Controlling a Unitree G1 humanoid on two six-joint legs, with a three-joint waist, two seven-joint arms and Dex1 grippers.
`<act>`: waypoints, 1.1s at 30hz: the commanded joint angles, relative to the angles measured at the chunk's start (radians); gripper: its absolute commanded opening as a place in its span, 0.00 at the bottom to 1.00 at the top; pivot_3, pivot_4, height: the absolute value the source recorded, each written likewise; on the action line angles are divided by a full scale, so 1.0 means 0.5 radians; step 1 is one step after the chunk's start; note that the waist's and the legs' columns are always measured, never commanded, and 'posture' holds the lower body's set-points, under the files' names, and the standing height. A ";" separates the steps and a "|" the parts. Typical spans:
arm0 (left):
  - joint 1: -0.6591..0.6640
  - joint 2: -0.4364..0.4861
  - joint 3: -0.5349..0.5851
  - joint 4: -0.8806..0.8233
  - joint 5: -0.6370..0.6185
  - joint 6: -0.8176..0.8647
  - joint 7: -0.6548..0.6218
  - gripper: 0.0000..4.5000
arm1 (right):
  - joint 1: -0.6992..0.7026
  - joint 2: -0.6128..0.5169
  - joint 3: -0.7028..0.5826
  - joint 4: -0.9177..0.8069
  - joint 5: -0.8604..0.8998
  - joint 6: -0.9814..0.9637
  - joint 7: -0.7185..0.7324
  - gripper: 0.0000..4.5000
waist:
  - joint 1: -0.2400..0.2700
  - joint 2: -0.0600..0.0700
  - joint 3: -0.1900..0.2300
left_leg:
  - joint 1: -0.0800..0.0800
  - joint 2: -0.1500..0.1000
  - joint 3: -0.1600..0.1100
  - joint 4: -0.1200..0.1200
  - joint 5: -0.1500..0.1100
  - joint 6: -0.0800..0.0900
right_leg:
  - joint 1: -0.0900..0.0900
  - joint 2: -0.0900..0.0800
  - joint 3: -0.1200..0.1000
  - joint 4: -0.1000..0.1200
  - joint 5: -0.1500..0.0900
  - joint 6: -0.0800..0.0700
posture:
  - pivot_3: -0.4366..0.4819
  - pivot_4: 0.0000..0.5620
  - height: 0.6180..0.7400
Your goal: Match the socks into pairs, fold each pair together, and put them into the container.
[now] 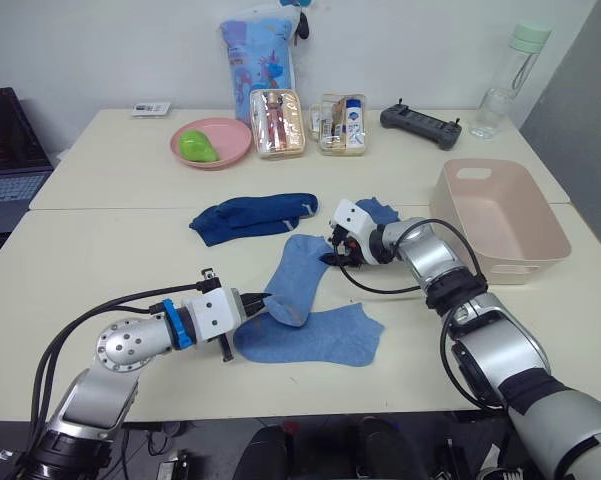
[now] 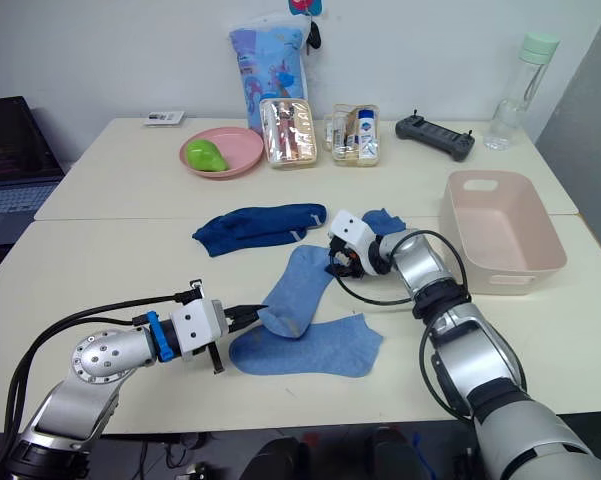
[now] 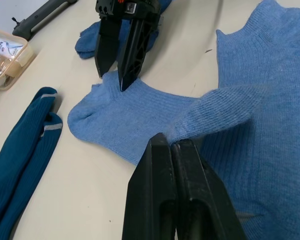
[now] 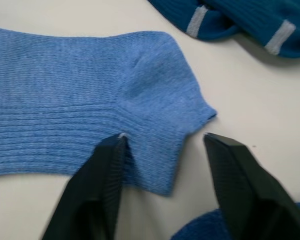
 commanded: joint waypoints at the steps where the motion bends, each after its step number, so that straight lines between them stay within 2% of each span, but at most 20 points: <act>1: 0.004 0.014 0.047 -0.061 -0.008 -0.012 0.020 0.00 | -0.047 0.004 -0.078 -0.054 0.067 0.039 0.030 0.25 | 0.000 0.000 0.000 | 0.000 0.000 0.000 0.000 0.000 0.000 | 0.000 0.000 0.000 0.000 0.000 0.000 | 0.48 0.27 1.00; 4: 0.009 0.019 0.057 -0.052 -0.013 -0.019 0.015 0.00 | -0.039 -0.016 -0.087 -0.085 0.075 0.059 0.040 0.01 | 0.001 0.000 0.000 | 0.000 0.000 -0.001 0.000 0.000 0.000 | 0.000 0.000 0.000 0.000 0.000 0.000 | 0.48 0.27 1.00; 5: 0.010 0.021 0.059 -0.050 -0.014 -0.022 0.014 0.00 | -0.036 -0.018 -0.094 -0.096 0.084 0.073 0.042 0.00 | 0.001 0.000 0.000 | 0.000 0.000 -0.001 0.000 0.000 0.000 | 0.000 0.000 0.000 0.000 0.000 0.000 | 0.48 0.27 1.00; 9: 0.025 0.042 0.130 -0.015 -0.038 -0.086 0.012 0.00 | 0.048 -0.067 -0.162 -0.380 0.171 0.313 0.065 0.00 | 0.001 0.000 0.000 | -0.001 0.000 -0.001 0.000 0.000 0.000 | 0.000 0.000 -0.001 0.000 0.000 0.000 | 0.48 0.27 1.00; 13: 0.024 0.087 0.216 0.036 -0.096 -0.191 -0.057 0.00 | 0.249 -0.179 -0.213 -0.989 0.322 0.769 0.132 0.00 | 0.008 0.000 0.000 | -0.001 0.001 -0.002 0.000 0.000 0.000 | 0.000 0.000 -0.001 -0.001 0.000 0.000 | 0.48 0.27 1.00; 18: -0.044 0.211 0.210 0.132 -0.207 -0.425 -0.326 0.00 | 0.588 -0.317 -0.272 -1.821 0.545 1.333 0.058 0.00 | 0.011 0.000 0.000 | -0.003 0.001 -0.004 0.000 0.000 0.000 | 0.000 0.000 -0.003 -0.002 0.000 0.000 | 0.48 0.27 1.00; 23: -0.183 0.263 0.131 0.311 -0.259 -0.591 -0.552 0.00 | 0.923 -0.400 -0.280 -2.437 0.676 1.684 -0.112 0.00 | 0.009 0.000 0.000 | -0.003 0.001 -0.004 0.001 0.000 0.000 | 0.000 0.000 -0.003 -0.001 0.000 0.000 | 0.48 0.27 1.00; 27: -0.283 0.254 0.066 0.438 -0.249 -0.671 -0.672 0.00 | 1.083 -0.352 -0.332 -2.684 0.716 1.906 -0.339 0.00 | 0.000 0.000 0.000 | -0.002 0.000 -0.003 0.002 0.000 0.000 | 0.001 0.001 -0.002 0.000 0.000 0.000 | 0.48 0.27 1.00; 33: -0.429 0.198 -0.026 0.591 -0.175 -0.731 -0.692 0.00 | 1.235 -0.285 -0.469 -2.893 0.737 2.151 -0.634 0.00 | 0.004 0.000 0.000 | -0.002 0.000 -0.004 0.002 0.000 0.000 | 0.001 0.002 -0.003 0.000 -0.001 0.001 | 0.48 0.27 1.00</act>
